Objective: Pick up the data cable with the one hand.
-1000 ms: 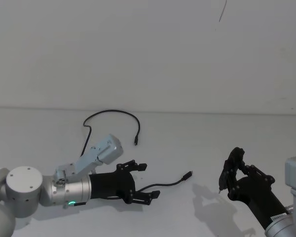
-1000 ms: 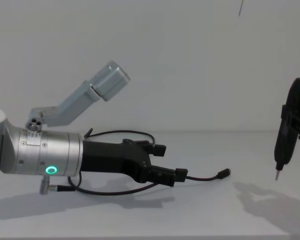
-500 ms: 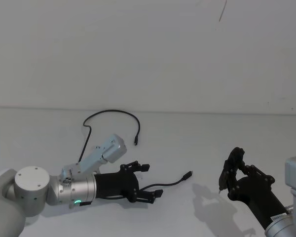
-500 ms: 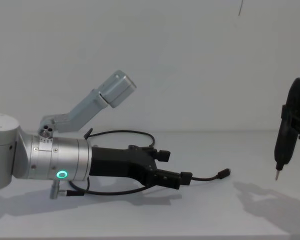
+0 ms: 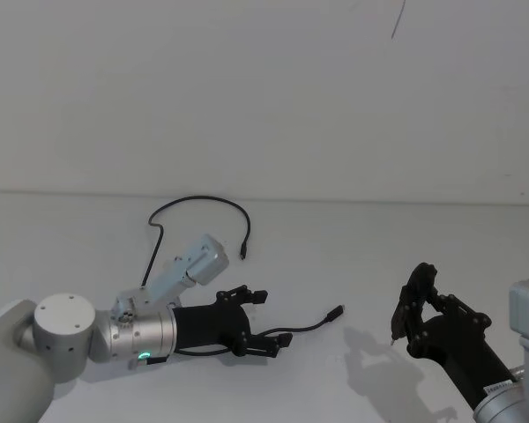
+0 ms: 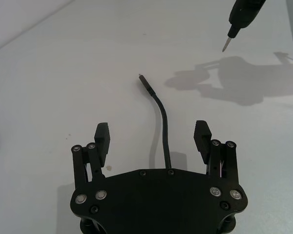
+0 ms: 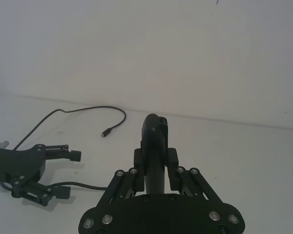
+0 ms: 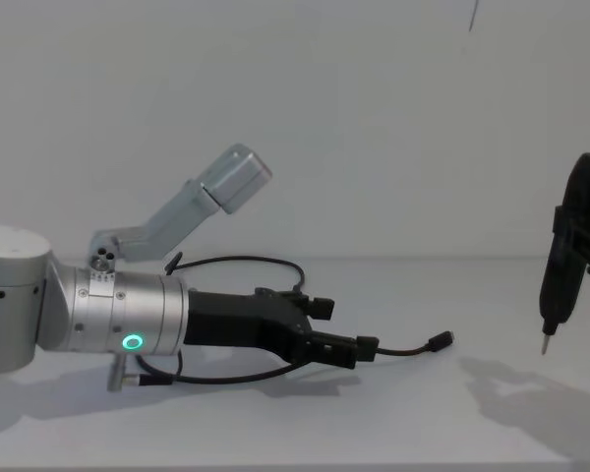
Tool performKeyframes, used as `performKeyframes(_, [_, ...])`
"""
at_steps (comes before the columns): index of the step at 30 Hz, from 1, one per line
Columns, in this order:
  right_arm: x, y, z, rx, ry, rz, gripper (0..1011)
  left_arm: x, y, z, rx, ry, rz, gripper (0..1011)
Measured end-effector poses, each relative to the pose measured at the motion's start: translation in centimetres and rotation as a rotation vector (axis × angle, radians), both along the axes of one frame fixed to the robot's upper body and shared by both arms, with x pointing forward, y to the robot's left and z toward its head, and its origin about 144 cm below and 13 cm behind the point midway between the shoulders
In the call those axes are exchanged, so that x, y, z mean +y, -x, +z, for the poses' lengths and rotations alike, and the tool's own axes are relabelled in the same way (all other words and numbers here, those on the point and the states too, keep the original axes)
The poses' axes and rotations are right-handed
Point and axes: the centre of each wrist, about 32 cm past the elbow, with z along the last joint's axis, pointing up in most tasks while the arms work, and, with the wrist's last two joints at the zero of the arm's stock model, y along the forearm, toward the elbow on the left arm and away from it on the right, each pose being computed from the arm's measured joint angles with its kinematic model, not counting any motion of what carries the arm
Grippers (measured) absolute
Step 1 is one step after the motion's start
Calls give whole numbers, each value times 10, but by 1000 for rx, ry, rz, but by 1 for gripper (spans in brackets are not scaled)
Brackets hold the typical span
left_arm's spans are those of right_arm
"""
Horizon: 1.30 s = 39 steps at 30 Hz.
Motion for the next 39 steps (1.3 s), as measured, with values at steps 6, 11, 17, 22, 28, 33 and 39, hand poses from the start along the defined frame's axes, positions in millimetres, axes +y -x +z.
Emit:
performKeyframes(6, [0, 0, 0, 0, 0, 0, 269, -2, -3, 0, 16, -11, -10, 1001])
performKeyframes(11, [0, 0, 0, 0, 0, 0, 269, -4, -6, 2, 25, -24, -24, 1001])
performKeyframes(17, [0, 0, 0, 0, 0, 0, 269, -6, -8, 3, 32, -38, -35, 1001])
performKeyframes(22, [0, 0, 0, 0, 0, 0, 269, -7, -10, 4, 36, -49, -43, 900])
performKeyframes(28, [0, 0, 0, 0, 0, 0, 269, -7, -11, 5, 40, -57, -48, 728])
performKeyframes(33, [0, 0, 0, 0, 0, 0, 269, -8, -11, 5, 41, -62, -50, 600])
performKeyframes(39, [0, 0, 0, 0, 0, 0, 269, -8, -12, 5, 43, -65, -52, 370])
